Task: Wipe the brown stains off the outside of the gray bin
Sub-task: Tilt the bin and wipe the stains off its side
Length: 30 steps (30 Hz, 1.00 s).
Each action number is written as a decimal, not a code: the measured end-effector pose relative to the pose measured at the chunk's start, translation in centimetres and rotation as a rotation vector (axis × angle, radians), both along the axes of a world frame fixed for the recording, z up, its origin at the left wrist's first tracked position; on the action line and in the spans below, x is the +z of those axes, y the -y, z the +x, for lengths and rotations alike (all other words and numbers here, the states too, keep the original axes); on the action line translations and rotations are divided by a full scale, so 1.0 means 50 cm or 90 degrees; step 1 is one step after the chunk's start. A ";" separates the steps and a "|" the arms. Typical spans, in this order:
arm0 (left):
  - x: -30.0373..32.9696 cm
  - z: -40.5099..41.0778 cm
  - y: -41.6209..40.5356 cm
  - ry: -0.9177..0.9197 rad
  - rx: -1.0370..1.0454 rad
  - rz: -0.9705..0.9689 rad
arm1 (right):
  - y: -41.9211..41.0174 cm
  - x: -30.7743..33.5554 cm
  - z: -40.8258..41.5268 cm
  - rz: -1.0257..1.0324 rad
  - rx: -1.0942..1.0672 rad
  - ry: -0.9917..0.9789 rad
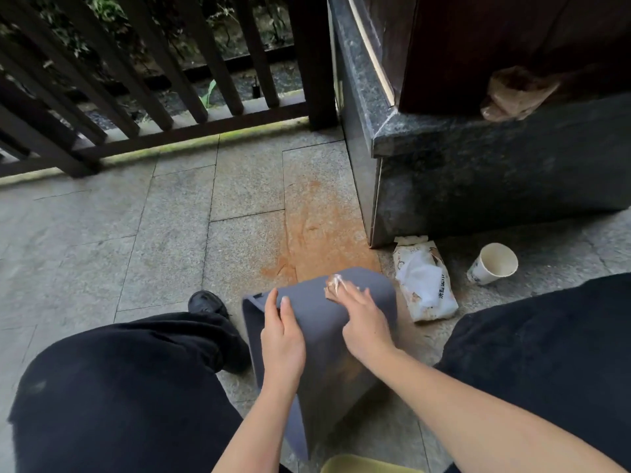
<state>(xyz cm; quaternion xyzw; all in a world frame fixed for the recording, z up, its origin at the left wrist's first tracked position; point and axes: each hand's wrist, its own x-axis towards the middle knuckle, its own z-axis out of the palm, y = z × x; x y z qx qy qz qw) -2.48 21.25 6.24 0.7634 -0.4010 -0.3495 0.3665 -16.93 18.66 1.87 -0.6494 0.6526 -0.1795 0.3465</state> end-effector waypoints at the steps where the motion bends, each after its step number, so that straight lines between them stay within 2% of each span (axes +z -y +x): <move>1: -0.004 0.005 0.007 -0.003 0.012 0.001 | -0.022 0.019 0.032 -0.046 0.033 0.051; 4: -0.019 0.024 0.005 -0.004 0.059 0.000 | -0.122 0.061 0.102 -0.089 0.114 0.160; 7: -0.020 0.015 0.026 -0.044 0.086 0.002 | -0.145 0.088 0.075 -0.001 0.084 0.280; 9: -0.012 0.002 0.040 -0.075 0.086 -0.004 | -0.123 0.101 0.030 0.089 -0.063 0.380; 13: 0.008 -0.035 0.010 -0.083 0.021 -0.013 | -0.106 0.085 -0.078 0.189 -0.377 0.341; 17: -0.012 -0.060 -0.024 -0.049 -0.020 0.023 | -0.122 0.039 -0.116 0.215 -0.541 0.345; 19: -0.015 -0.070 -0.027 -0.042 -0.030 0.032 | -0.134 0.026 -0.111 0.231 -0.558 0.348; 23: -0.018 -0.074 -0.026 -0.025 0.006 0.012 | -0.129 0.027 -0.109 0.232 -0.503 0.353; 30: -0.017 -0.074 -0.017 0.035 -0.101 -0.051 | -0.116 0.065 -0.107 0.197 -0.473 0.361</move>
